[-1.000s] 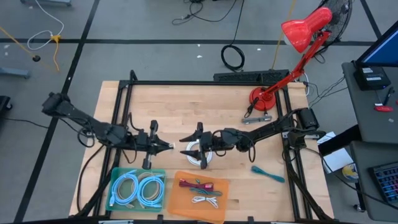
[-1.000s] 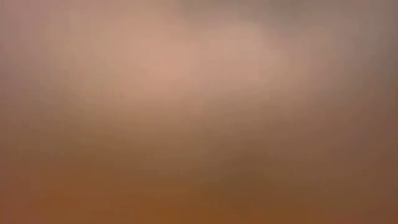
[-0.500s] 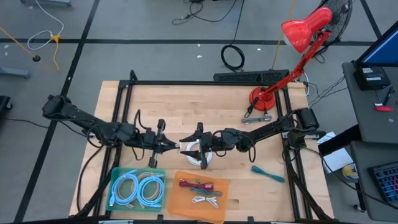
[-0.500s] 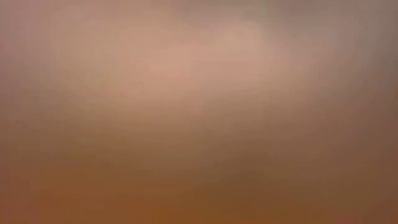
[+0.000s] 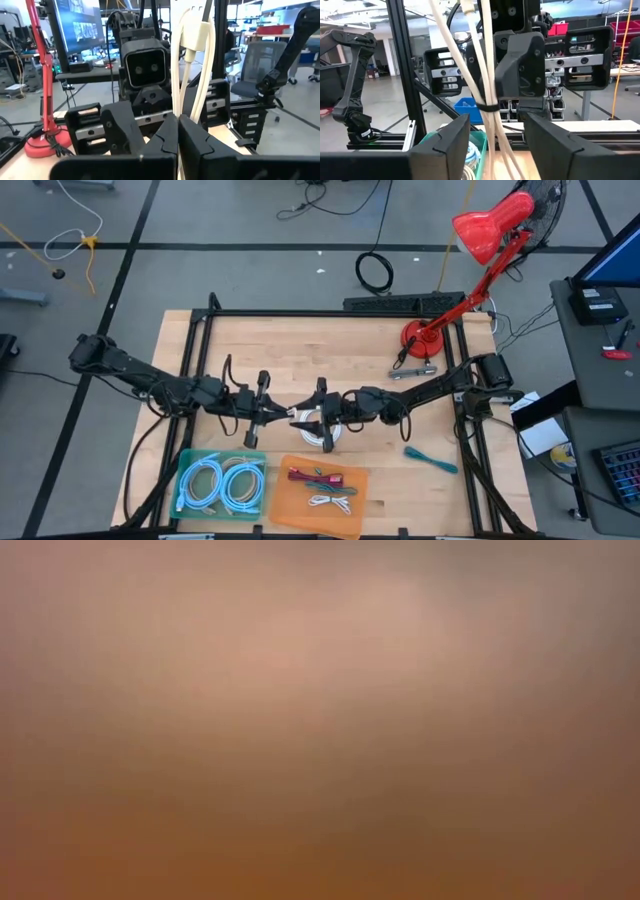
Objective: Pick & Place USB Port
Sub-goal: Put the brown charger cable into the orange bin
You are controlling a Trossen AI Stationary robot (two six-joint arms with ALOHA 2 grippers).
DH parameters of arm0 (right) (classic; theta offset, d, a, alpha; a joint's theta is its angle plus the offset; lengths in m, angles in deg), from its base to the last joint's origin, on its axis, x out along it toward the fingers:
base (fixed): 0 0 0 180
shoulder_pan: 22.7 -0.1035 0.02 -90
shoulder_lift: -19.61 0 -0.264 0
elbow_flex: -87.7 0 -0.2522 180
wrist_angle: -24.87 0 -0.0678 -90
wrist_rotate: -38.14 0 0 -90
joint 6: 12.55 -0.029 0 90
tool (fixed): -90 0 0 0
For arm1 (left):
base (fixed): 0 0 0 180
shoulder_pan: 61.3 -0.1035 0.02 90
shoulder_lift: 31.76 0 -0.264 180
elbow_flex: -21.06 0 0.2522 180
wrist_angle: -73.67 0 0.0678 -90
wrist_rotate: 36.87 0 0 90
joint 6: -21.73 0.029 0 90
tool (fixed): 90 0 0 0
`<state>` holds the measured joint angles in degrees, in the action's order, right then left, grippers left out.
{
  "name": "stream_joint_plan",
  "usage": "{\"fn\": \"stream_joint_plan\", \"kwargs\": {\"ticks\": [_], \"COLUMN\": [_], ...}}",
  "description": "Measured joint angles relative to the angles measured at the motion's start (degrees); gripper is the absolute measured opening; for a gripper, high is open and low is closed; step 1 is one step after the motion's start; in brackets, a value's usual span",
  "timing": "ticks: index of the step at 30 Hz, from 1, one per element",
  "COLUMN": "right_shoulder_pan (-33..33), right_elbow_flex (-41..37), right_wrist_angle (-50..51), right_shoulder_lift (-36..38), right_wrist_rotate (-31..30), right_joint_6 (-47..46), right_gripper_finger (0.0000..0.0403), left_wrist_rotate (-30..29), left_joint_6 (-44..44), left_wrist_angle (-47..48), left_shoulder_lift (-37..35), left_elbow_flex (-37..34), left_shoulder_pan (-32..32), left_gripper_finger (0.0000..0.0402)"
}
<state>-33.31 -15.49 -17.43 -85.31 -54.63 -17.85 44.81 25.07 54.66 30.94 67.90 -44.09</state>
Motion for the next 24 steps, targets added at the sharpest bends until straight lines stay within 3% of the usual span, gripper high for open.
{"fn": "stream_joint_plan", "kwargs": {"ticks": [12, 18, 24], "right_shoulder_pan": [-0.01, -0.02, -0.04], "right_elbow_flex": [0.0, 0.0, 0.0], "right_wrist_angle": [1.15, 1.34, 3.32], "right_shoulder_lift": [0.0, 0.0, 0.04], "right_wrist_rotate": [0.01, -0.15, -0.02], "right_joint_6": [0.89, 1.5, 1.59], "right_gripper_finger": [0.0019, 0.002, 0.0007], "left_wrist_rotate": [0.84, 1.47, 2.72], "left_joint_6": [-0.49, -2.09, -2.37], "left_wrist_angle": [-0.08, 0.01, 1.02], "left_shoulder_lift": [-0.04, -0.04, -1.2], "left_elbow_flex": [0.0, 0.0, 0.0], "left_shoulder_pan": [0.13, 0.13, 1.37], "left_gripper_finger": [0.0, 0.0004, 0.0041]}}
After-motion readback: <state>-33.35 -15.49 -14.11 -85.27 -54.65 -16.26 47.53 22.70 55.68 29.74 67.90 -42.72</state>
